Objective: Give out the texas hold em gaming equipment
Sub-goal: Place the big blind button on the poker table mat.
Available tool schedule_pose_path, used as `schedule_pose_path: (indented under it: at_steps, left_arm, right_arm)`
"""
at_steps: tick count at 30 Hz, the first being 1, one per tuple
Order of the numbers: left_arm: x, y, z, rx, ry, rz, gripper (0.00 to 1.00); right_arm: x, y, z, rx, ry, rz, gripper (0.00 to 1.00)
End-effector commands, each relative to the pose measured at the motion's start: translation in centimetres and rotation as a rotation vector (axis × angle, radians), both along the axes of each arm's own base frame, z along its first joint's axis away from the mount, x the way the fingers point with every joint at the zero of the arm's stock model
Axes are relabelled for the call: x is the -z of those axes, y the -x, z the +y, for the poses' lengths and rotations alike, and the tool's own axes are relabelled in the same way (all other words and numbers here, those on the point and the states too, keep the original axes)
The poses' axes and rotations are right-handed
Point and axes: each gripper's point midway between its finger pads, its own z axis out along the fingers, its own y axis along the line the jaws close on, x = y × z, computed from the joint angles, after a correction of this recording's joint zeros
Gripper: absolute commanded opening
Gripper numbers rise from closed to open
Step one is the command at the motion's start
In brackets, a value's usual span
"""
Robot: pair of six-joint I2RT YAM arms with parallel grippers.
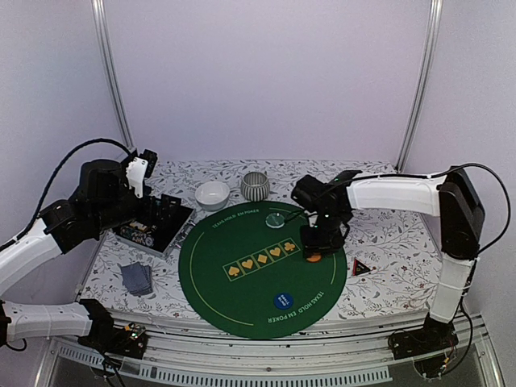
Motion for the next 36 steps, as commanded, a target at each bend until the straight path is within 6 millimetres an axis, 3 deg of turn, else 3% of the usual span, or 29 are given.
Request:
schedule_pose_path:
  at_steps: [1,6,8,11,21,28,32,36]
  left_arm:
    - [-0.2,-0.2,0.6,-0.019,-0.001,-0.023,0.98]
    - [-0.4,-0.2,1.0,-0.036,-0.004,-0.033,0.98]
    - [-0.4,-0.2,1.1,-0.041,-0.003,-0.036,0.98]
    - [-0.6,-0.2,1.3,-0.047,-0.002,-0.041,0.98]
    - [-0.9,0.0,1.3,-0.038,0.012,-0.052,0.98]
    - [-0.7,-0.2,1.5,-0.047,0.007,-0.048,0.98]
    - [-0.3,-0.4,1.4,-0.048,0.001,-0.036,0.98]
    - [0.0,-0.5,1.4,-0.051,-0.004,-0.029,0.98]
  right_arm:
    - [0.1,0.7,10.1,-0.18,-0.085,-0.004,0.37]
    - [1.7,2.7,21.4,-0.39,-0.196,0.003,0.34]
    - [2.3,3.4,24.9,-0.442,-0.242,-0.004,0.33]
    - [3.8,4.7,28.2,-0.482,-0.307,0.016,0.31]
    - [5.2,5.7,31.3,-0.446,-0.378,-0.007,0.32]
    - [5.4,5.6,31.8,-0.447,-0.393,-0.018,0.5]
    - [4.9,6.0,32.1,-0.48,-0.417,-0.009,0.64]
    - [3.6,6.2,32.5,-0.513,-0.447,-0.021,0.71]
